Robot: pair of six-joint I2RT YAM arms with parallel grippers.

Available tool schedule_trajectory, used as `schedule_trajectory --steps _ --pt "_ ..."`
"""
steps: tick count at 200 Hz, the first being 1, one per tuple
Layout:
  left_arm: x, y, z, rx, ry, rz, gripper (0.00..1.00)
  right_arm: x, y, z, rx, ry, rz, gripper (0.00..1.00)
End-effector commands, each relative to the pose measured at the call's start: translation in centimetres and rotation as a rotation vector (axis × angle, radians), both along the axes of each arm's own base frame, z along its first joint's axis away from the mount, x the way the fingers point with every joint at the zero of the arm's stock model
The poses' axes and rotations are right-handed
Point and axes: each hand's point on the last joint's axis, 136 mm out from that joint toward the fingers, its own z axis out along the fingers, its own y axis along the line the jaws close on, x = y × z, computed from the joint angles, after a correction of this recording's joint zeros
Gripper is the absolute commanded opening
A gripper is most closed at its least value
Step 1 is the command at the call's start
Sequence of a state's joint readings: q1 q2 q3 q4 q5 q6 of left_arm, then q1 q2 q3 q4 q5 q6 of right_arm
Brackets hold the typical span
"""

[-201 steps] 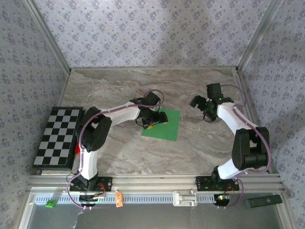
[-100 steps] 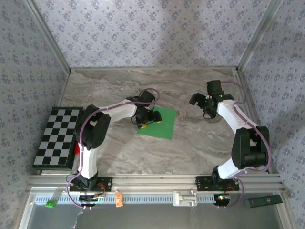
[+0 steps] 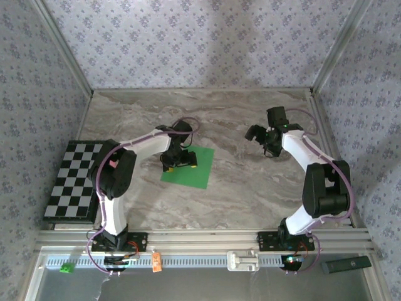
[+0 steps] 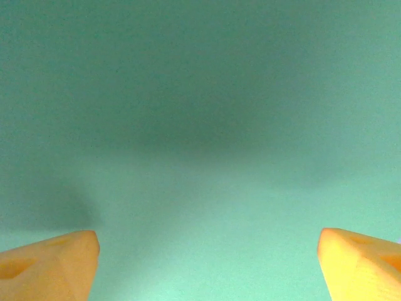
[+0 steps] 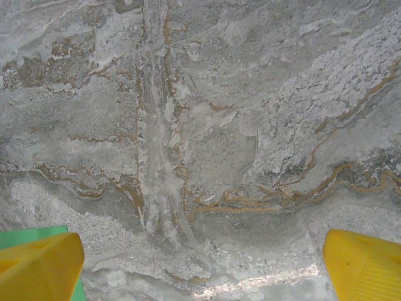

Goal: Fold a paper plane with a square sheet of paper (pick it up from the middle)
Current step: Move the square sheet of paper to the center of the table.

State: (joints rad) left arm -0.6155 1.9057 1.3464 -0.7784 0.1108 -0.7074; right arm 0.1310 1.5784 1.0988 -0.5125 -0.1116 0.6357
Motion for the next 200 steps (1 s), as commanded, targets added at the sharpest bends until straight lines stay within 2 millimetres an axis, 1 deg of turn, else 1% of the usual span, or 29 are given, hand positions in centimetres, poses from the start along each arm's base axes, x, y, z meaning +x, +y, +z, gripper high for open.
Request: schedule_trajectory --steps 1,22,27,54,93,103,125,149,165,181,200 --pt "1.4 -1.5 3.7 -0.013 -0.077 -0.059 0.93 0.5 0.3 0.7 0.008 -0.007 0.005 1.00" --pt "2.2 -2.2 4.4 0.019 -0.100 -0.081 0.98 0.5 0.0 0.6 0.003 -0.009 -0.003 1.00" --pt "2.4 -2.4 4.5 0.029 -0.104 -0.086 1.00 0.5 0.0 0.6 -0.013 -0.015 0.030 1.00" --pt "2.9 -3.4 4.1 0.080 -0.109 -0.117 1.00 0.1 -0.6 0.0 -0.021 0.002 0.046 1.00" --pt "3.2 -5.5 3.3 0.119 -0.098 -0.169 0.99 0.0 -2.6 -0.4 -0.080 0.009 0.037 1.00" --pt "3.2 -5.3 3.2 0.158 -0.095 -0.181 0.98 0.1 -2.9 -0.5 -0.081 0.005 0.031 1.00" --pt "3.0 -4.1 2.4 0.232 -0.082 -0.178 0.94 0.2 -2.8 -0.9 -0.062 0.007 0.024 1.00" --pt "2.5 -3.0 2.1 0.252 -0.077 -0.171 0.92 0.3 -2.4 -1.3 -0.041 0.014 0.027 1.00" --pt "2.3 -2.2 1.4 0.231 -0.058 -0.139 0.91 0.3 -2.2 -1.6 -0.029 0.022 0.029 1.00" --pt "2.1 -2.5 0.8 0.179 -0.040 -0.122 0.91 0.2 -1.9 -1.9 -0.024 0.029 0.034 1.00" --pt "1.8 -2.5 0.0 0.176 -0.018 -0.136 0.91 0.2 -1.6 -2.0 -0.022 0.033 0.037 1.00"
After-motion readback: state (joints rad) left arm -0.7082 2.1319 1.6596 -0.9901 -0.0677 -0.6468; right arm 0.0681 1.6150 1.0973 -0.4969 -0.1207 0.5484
